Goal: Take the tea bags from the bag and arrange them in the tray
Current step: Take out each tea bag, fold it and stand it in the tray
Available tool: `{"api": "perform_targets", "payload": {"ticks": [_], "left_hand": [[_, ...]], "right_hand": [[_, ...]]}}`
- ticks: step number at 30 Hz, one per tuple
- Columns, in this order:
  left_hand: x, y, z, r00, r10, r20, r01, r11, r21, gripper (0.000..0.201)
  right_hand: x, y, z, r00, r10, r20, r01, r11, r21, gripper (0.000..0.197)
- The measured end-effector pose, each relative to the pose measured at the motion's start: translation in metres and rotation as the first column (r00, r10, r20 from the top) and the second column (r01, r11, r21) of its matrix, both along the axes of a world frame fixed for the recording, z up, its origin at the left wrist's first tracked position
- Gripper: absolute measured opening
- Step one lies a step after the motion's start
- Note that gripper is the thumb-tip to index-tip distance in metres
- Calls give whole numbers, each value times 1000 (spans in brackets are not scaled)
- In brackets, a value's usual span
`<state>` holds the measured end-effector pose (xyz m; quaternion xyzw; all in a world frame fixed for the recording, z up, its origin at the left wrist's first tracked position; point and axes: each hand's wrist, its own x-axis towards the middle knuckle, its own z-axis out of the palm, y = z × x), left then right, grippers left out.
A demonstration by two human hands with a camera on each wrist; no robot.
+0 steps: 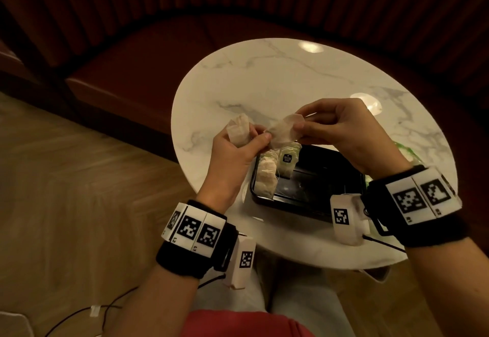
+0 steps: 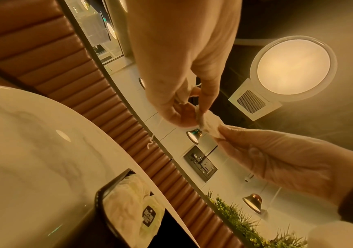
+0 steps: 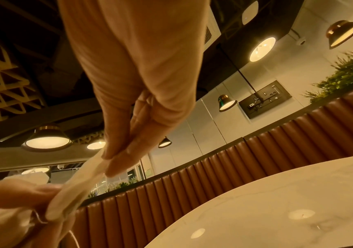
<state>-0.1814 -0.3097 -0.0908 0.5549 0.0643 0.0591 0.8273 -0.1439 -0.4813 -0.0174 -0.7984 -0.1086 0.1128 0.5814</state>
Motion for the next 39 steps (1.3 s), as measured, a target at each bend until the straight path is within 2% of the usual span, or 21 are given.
{"api": "perform_targets", "payload": {"ticks": [2,5,7,9,13,16,18,20,23,28,30,33,36,37,39], "left_hand": [[1,0,-6,1000,8,-30,-7,998,60,22],[2,3,-16,988,1,-152,14,995,99,17],[2,5,-23,970,-10,-242,45,989,141,17],[2,7,-32,957,-15,-289,90,964,249,21],[-1,8,-45,951,-45,-307,190,867,461,28],[-4,7,-52,942,-86,-324,258,804,536,28],[-4,7,-53,942,-92,-321,265,793,549,29],[-3,7,-53,944,-93,-315,265,783,563,28],[-2,8,-52,946,-97,-310,270,767,582,27],[0,9,-55,940,-108,-324,282,779,559,30],[0,9,-55,939,-107,-327,283,781,557,33],[0,9,-56,941,-100,-324,278,777,565,34],[0,9,-57,942,-92,-322,272,773,574,34],[0,9,-57,943,-89,-320,269,772,576,34],[0,9,-57,943,-86,-320,268,767,583,33]], "right_hand": [[3,-2,-3,1000,17,22,-15,996,-91,13],[11,-8,-11,997,64,46,-48,954,-296,10],[18,-11,-21,992,121,37,-92,890,-447,10],[24,-11,-33,985,171,19,-133,822,-554,10],[38,-7,-53,974,224,-37,-182,672,-718,9],[46,0,-62,959,269,-84,-226,553,-802,15],[51,4,-66,959,270,-88,-224,529,-818,16],[55,6,-70,963,256,-82,-213,538,-815,15],[58,4,-73,975,211,-66,-182,594,-784,13],[53,-8,-73,985,162,63,-67,687,-724,5],[50,-14,-71,987,159,17,-99,694,-713,6],[45,-18,-71,957,211,-199,-287,594,-752,9],[44,-18,-78,870,260,-419,-492,392,-777,23],[45,-17,-81,847,268,-459,-529,347,-774,29],[46,-15,-86,829,289,-478,-554,314,-771,35]]}}
